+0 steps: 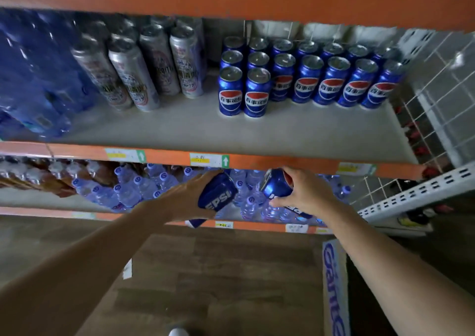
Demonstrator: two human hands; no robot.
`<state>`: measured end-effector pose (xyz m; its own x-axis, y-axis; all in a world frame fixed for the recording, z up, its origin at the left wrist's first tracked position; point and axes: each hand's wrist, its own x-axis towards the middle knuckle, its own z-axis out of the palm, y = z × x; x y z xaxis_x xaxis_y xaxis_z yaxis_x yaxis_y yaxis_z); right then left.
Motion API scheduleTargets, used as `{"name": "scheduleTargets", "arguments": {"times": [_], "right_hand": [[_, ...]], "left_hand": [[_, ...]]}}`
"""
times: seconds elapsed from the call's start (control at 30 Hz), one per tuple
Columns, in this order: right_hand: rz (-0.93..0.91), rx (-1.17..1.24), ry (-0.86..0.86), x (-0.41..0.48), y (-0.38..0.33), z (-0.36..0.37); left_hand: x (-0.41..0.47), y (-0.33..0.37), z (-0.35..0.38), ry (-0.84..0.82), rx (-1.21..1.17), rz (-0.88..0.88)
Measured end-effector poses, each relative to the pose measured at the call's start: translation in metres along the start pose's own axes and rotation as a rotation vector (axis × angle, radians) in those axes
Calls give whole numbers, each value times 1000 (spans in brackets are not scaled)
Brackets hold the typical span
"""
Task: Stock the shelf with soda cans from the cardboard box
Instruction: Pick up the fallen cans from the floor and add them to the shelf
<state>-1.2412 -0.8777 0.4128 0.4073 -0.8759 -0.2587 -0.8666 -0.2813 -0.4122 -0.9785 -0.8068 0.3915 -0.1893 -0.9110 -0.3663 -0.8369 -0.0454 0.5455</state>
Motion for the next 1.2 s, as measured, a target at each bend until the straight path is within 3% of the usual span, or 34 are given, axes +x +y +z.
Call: {"name": "scheduleTargets", "arguments": {"times": [0.33,0.7,0.97,1.2], "right_hand": [[-25,-67,36,41,31,-81],[14,-152,97,93,52,-77],[85,-219,47,102,81,-82],[120,-262,66,97,107,-86]], "left_hand": [[60,57,-27,129,-29,66],[129,59,-40,152,-112,108],[157,72,-46,169,-255,175],[175,88,-36,133,-222,194]]}}
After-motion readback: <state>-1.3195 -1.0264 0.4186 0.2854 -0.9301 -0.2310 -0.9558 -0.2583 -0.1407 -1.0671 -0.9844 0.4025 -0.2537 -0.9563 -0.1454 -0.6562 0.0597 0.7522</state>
